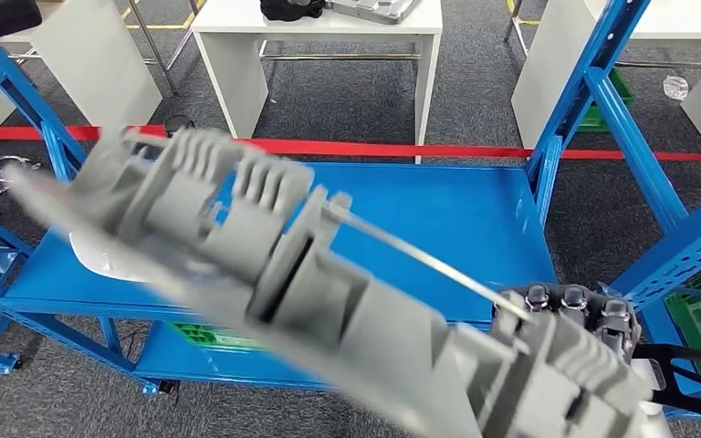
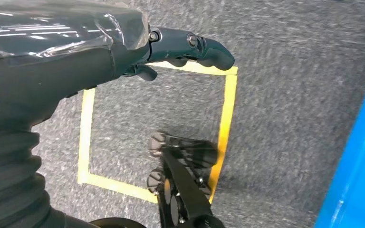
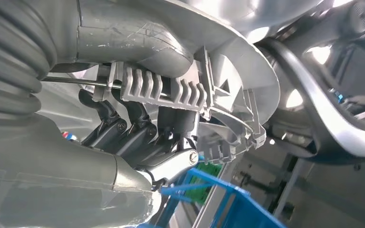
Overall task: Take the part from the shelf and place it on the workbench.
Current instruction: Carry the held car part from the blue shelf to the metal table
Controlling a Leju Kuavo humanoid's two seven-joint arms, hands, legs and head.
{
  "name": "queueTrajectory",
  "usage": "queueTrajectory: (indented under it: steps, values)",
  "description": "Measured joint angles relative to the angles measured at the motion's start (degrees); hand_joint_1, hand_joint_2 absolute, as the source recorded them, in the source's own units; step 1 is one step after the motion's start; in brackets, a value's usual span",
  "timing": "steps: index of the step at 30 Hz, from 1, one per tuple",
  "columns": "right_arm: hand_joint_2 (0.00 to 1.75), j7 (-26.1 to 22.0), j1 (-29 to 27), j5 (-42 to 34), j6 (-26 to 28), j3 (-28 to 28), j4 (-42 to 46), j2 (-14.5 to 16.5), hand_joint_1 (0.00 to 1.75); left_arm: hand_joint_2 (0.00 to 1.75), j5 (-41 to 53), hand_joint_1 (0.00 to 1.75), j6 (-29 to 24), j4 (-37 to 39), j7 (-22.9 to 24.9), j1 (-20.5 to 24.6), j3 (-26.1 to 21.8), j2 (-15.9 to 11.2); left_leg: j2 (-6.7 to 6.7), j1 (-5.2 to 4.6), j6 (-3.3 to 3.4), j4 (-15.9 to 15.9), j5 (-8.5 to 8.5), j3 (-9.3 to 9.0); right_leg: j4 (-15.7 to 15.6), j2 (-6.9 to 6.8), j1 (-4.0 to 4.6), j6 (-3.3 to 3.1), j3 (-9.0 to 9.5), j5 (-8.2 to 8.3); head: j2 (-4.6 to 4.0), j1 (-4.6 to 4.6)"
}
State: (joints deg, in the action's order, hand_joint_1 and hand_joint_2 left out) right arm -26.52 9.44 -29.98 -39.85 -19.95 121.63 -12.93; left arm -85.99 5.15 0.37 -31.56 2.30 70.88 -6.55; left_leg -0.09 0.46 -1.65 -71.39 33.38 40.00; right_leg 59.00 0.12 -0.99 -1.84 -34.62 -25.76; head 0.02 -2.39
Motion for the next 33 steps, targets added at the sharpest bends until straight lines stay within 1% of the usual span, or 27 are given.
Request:
queueTrajectory:
  steps: [1, 2, 3, 5, 6, 7, 10, 11, 12, 13, 15, 16, 17, 18, 19, 20, 21, 22, 23, 25, 26, 27, 28, 30, 31, 32, 33]
  values:
    - [1.75, 0.4, 0.0, -0.4, -0.3, 0.0, 0.2, 0.1, 1.75, 1.75, -0.2, 0.00, 0.2, 0.0, 0.3, 0.0, 0.2, 0.0, 0.00, 0.07, -0.03, -2.2, 1.16, 0.18, 0.0, 0.00, 0.14, -0.02, -0.57, 0.44, 0.00, 0.01]
    - [1.75, 0.9, 0.0, -0.7, -0.5, 0.0, 0.5, 0.3, 1.75, 1.75, -0.4, 0.00, 0.4, 0.0, 0.7, 0.0, 0.3, 0.0, 0.00, 0.10, 0.08, -2.2, 1.31, -0.77, 0.0, 0.00, 0.30, -0.03, -1.14, 0.91, 0.00, 0.00]
    - [1.75, 1.3, -0.1, -1.0, -0.7, 0.0, 0.7, 0.4, 1.75, 1.75, -0.6, 0.00, 0.6, 0.0, 1.2, 0.0, 0.4, 0.0, -0.01, 0.07, 0.36, 0.2, 0.59, -2.95, 0.0, 0.02, 0.47, -0.01, -1.68, 1.39, 0.00, -0.01]
    - [1.75, 1.8, -0.1, -1.4, -1.2, 0.2, 1.1, 0.6, 1.75, 1.75, -0.8, 0.00, 0.7, 0.0, 2.1, 0.0, 0.6, -0.2, -0.01, -0.22, 1.38, 8.8, -1.40, -9.13, -0.1, 0.06, 0.76, 0.14, -2.44, 2.36, 0.01, 0.04]
    - [1.75, 1.9, -0.1, -1.4, -1.5, 0.3, 1.2, 0.7, 1.75, 1.75, -0.9, 0.00, 0.8, 0.0, 2.5, 0.1, 0.8, -0.2, 0.01, -0.48, 1.98, 12.1, -2.17, -11.10, -0.3, 0.04, 0.78, 0.33, -2.58, 2.81, 0.01, 0.12]
    - [1.75, 1.9, -0.2, -1.5, -1.6, 0.3, 1.3, 0.8, 1.75, 1.75, -0.9, 0.00, 0.7, 0.0, 2.8, 0.1, 0.9, -0.3, 0.02, -0.75, 2.48, 14.0, -2.59, -12.09, -0.4, -0.01, 0.72, 0.58, -2.63, 3.22, 0.01, 0.10]
    - [1.75, 2.0, -0.4, -1.4, -1.6, 0.4, 1.3, 0.8, 1.75, 1.75, -0.9, 0.00, 0.5, 0.0, 2.8, -0.1, 1.4, -0.6, 0.12, -1.24, 3.51, 15.2, -4.38, -11.57, -0.9, -0.14, 0.34, 1.47, -2.74, 4.34, 0.02, 0.03]
    - [1.75, 2.1, -0.5, -1.2, -1.6, 0.5, 1.3, 0.9, 1.75, 1.75, -0.9, 0.00, 0.4, 0.0, 2.5, -0.2, 1.6, -0.7, 0.21, -1.19, 3.81, 15.8, -5.37, -11.31, -0.6, -0.14, 0.33, 1.49, -3.06, 3.81, 0.02, 0.09]
    - [1.75, 2.2, -0.6, -0.9, -1.6, 0.6, 1.3, 0.8, 1.75, 1.75, -0.9, 0.00, 0.4, 0.0, 2.2, -0.2, 1.7, -0.9, 0.31, -1.05, 4.06, 16.4, -6.45, -10.88, 0.6, -0.14, 0.38, 1.29, -3.61, 2.31, 0.02, 0.13]
    - [1.75, 2.5, -0.7, -0.5, -1.5, 0.6, 1.3, 0.8, 1.75, 1.75, -1.0, 0.00, 0.4, 0.0, 1.9, -0.2, 1.8, -1.0, 0.41, -0.89, 4.15, 16.8, -7.46, -10.37, 3.0, -0.14, 0.35, 0.91, -4.41, -0.14, 0.02, 0.20]
    - [1.75, 3.3, -0.7, 0.5, -0.8, 0.5, 1.3, 0.8, 1.75, 1.75, -1.3, 0.00, 0.6, 0.0, 1.4, -0.2, 2.0, -1.1, 0.49, -0.88, 4.20, 16.8, -9.02, -8.64, 10.3, -0.14, 0.15, 0.70, -6.11, -5.30, 0.02, 0.27]
    - [1.75, 4.0, -0.8, 1.2, -0.1, 0.4, 1.2, 0.8, 1.75, 1.75, -1.5, 0.00, 0.7, 0.0, 1.2, -0.2, 2.1, -1.1, 0.55, -0.85, 4.05, 16.8, -9.79, -7.69, 13.4, -0.14, -0.02, 1.08, -6.44, -6.60, 0.02, 0.29]
    - [1.75, 5.0, -0.8, 1.9, 0.8, 0.3, 1.0, 0.8, 1.75, 1.75, -1.8, 0.00, 0.7, 0.0, 1.1, -0.2, 2.2, -1.1, 0.61, -0.75, 3.84, 16.7, -10.53, -6.61, 15.1, -0.15, -0.22, 1.79, -5.96, -6.76, 0.02, 0.29]
    - [1.75, 6.0, -0.8, 2.8, 1.7, 0.1, 0.6, 0.8, 1.75, 1.75, -2.2, 0.00, 0.6, 0.0, 1.1, -0.1, 2.2, -1.1, 0.66, -0.59, 3.54, 16.5, -11.22, -5.58, 14.6, -0.16, -0.44, 2.68, -4.48, -5.97, 0.02, 0.29]
    - [1.75, 6.9, -0.8, 3.8, 2.5, -0.1, 0.0, 0.8, 1.75, 1.75, -2.5, 0.00, 0.4, 0.0, 1.1, -0.1, 2.3, -1.1, 0.70, -0.36, 3.19, 16.2, -11.79, -4.59, 12.0, -0.17, -0.71, 3.53, -2.00, -4.86, 0.02, 0.29]
    - [1.75, 7.7, -0.7, 4.8, 3.2, -0.4, -0.7, 0.7, 1.75, 1.75, -3.0, 0.00, 0.1, 0.0, 1.0, -0.1, 2.4, -1.1, 0.71, -0.21, 2.79, 15.7, -12.25, -3.53, 7.9, -0.19, -0.94, 4.16, 1.09, -4.54, 0.02, 0.32]
    - [1.75, 8.3, -0.8, 5.9, 3.7, -0.8, -1.6, 0.7, 1.75, 1.75, -3.3, 0.00, -0.1, 0.0, 1.0, 0.0, 2.4, -1.2, 0.70, -0.11, 2.39, 14.9, -12.61, -2.59, 4.2, -0.11, -0.93, 4.16, 3.73, -4.72, 0.02, 0.31]
    - [1.75, 8.6, -0.9, 7.1, 4.2, -1.3, -2.5, 0.7, 1.75, 1.75, -3.5, 0.00, -0.3, 0.0, 0.9, 0.1, 2.4, -1.3, 0.67, -0.08, 1.99, 14.2, -12.90, -1.91, 1.4, -0.07, -0.90, 3.90, 5.40, -5.29, 0.02, 0.30]
    - [1.75, 8.6, -1.0, 8.2, 4.6, -1.8, -3.6, 0.6, 1.75, 1.75, -3.7, 0.00, -0.5, 0.0, 0.8, 0.1, 2.4, -1.4, 0.60, -0.07, 1.63, 13.8, -13.21, -1.47, 0.0, 0.00, -0.72, 3.38, 6.08, -5.98, 0.02, 0.27]
    - [1.75, 8.2, -1.2, 10.0, 5.2, -2.9, -5.6, 0.6, 1.75, 1.75, -3.7, 0.00, -0.8, 0.0, 0.7, 0.1, 2.4, -1.4, 0.45, 0.18, 1.02, 13.5, -13.81, -1.19, 0.2, -0.03, -0.54, 2.22, 5.40, -5.71, 0.02, 0.21]
    - [1.75, 7.9, -1.2, 10.5, 5.2, -3.4, -6.4, 0.6, 1.75, 1.75, -3.7, 0.00, -0.9, 0.0, 0.8, 0.1, 2.4, -1.4, 0.38, 0.37, 0.75, 13.1, -13.16, -0.95, 0.3, -0.08, -0.51, 1.64, 4.98, -5.26, 0.02, 0.18]
    - [1.75, 7.8, -1.2, 10.8, 5.3, -3.8, -7.1, 0.6, 1.75, 1.75, -3.7, 0.00, -1.0, 0.0, 0.8, 0.1, 2.4, -1.4, 0.35, 0.51, 0.48, 11.9, -11.44, -0.51, 0.3, -0.15, -0.52, 1.08, 4.46, -4.69, 0.02, 0.18]
    - [1.75, 7.6, -1.3, 11.0, 5.3, -4.2, -7.7, 0.6, 1.75, 1.75, -3.7, 0.00, -1.0, 0.0, 0.8, 0.2, 2.4, -1.4, 0.33, 0.63, 0.22, 9.6, -8.76, 0.12, 0.2, -0.20, -0.51, 0.64, 3.81, -4.03, 0.02, 0.16]
    - [1.75, 7.5, -1.3, 11.3, 5.4, -4.8, -8.5, 0.6, 1.75, 1.75, -3.7, 0.00, -1.1, 0.0, 0.8, 0.2, 2.4, -1.4, 0.32, 0.67, -0.13, 2.5, -2.87, 1.64, 0.3, -0.20, -0.24, 0.25, 2.46, -2.70, 0.02, 0.15]
    - [1.75, 7.5, -1.3, 11.5, 5.5, -5.1, -8.9, 0.6, 1.75, 1.75, -3.7, 0.00, -1.1, 0.0, 0.8, 0.3, 2.4, -1.4, 0.32, 0.68, -0.16, -0.7, -1.39, 1.97, 0.4, -0.19, -0.07, 0.19, 1.67, -2.02, 0.02, 0.15]
    - [1.75, 7.6, -1.2, 11.7, 5.6, -5.4, -9.2, 0.6, 1.75, 1.75, -3.7, 0.00, -1.2, 0.0, 0.8, 0.3, 2.4, -1.4, 0.31, 0.67, -0.05, -2.6, -1.05, 1.66, 0.4, -0.17, 0.13, 0.18, 0.91, -1.37, 0.02, 0.15]
    - [1.75, 7.6, -1.1, 11.8, 5.7, -5.7, -9.6, 0.6, 1.75, 1.75, -3.7, 0.00, -1.3, 0.0, 0.8, 0.4, 2.3, -1.3, 0.28, 0.61, 0.22, -2.5, -1.73, 0.36, 0.4, -0.16, 0.34, 0.17, 0.11, -0.74, 0.02, 0.15]
